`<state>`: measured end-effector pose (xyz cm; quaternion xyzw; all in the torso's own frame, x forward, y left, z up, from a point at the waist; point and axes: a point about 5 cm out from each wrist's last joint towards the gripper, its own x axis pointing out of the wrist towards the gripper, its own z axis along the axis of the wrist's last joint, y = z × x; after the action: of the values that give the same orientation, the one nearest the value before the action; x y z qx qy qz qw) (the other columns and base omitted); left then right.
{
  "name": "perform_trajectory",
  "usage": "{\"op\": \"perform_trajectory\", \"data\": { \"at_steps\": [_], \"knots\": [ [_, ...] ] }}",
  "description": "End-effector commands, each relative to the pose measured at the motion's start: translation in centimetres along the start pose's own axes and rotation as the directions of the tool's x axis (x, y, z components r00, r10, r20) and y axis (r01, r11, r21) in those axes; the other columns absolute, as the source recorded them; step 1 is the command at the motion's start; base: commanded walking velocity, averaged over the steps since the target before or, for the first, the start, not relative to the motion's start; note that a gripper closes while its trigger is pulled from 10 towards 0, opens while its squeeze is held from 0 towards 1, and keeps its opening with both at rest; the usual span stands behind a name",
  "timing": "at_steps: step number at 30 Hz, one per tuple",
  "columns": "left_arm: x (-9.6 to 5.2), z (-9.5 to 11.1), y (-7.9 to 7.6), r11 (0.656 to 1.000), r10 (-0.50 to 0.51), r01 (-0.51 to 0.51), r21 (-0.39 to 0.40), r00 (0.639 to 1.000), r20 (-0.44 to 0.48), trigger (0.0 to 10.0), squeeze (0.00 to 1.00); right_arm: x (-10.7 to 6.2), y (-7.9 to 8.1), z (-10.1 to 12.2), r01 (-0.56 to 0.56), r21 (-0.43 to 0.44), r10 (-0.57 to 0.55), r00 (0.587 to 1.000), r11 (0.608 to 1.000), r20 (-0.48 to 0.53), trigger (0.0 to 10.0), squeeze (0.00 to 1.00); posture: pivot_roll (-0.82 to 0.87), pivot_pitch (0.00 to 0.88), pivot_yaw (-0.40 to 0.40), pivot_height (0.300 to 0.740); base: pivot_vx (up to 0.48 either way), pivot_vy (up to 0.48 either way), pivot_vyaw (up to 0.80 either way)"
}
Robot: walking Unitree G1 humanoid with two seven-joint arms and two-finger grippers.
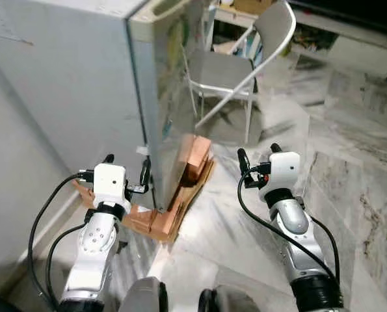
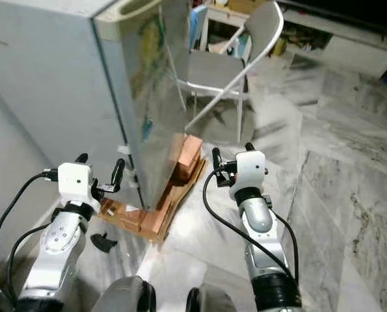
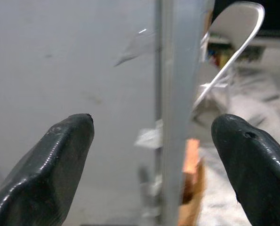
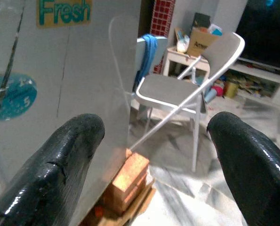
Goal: Restocking fridge
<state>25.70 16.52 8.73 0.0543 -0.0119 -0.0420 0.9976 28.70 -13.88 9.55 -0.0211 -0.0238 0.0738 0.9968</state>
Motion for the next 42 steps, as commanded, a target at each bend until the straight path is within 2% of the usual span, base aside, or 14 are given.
{"op": "perform_trajectory", "data": {
  "at_steps": [1,9,15,28,36,42],
  "knots": [
    [0.1,0.3,-0.8,1.000,-0.015,0.015,-0.010,1.000,0.010,10.0,0.00,-0.2,-1.0,-0.1,0.031,-0.023,-0.032,0.999,0.999,-0.012,10.0,0.00,0.08,0.095,-0.064,0.740,0.000,0.000,-0.80],
    [0.0,0.4,-1.0,0.999,-0.032,0.032,-0.008,0.999,0.025,10.0,0.00,-0.3,-1.1,-0.1,0.035,-0.023,-0.035,0.999,0.999,-0.009,10.0,0.00,0.08,0.098,-0.062,0.740,0.000,0.000,-0.76],
    [-0.1,0.6,-1.2,0.999,-0.046,0.046,-0.004,0.998,0.036,10.0,0.00,-0.4,-1.0,0.0,0.036,-0.025,-0.036,0.999,0.999,-0.006,10.0,0.00,0.08,0.100,-0.059,0.740,0.436,0.000,0.00],
    [-0.4,0.6,-0.8,1.000,0.008,-0.008,0.002,0.999,0.031,10.0,0.00,-0.4,-1.1,0.1,0.036,-0.030,-0.036,0.999,0.999,-0.005,10.0,0.00,0.08,0.103,-0.055,0.740,0.000,0.000,0.00],
    [-1.5,0.4,0.5,0.994,0.107,-0.106,-0.014,0.994,0.007,10.0,0.00,-0.8,-1.4,0.2,0.048,-0.029,-0.048,0.999,0.998,-0.002,10.0,0.00,0.07,0.104,-0.051,0.740,0.000,0.000,-0.60],
    [-3.3,-0.6,2.3,0.983,0.182,-0.181,0.036,0.982,-0.048,10.0,0.00,-2.7,-2.3,0.4,0.076,-0.044,-0.076,0.997,0.996,-0.002,10.0,0.00,0.07,0.099,-0.051,0.740,0.000,0.000,-0.23]
  ]
}}
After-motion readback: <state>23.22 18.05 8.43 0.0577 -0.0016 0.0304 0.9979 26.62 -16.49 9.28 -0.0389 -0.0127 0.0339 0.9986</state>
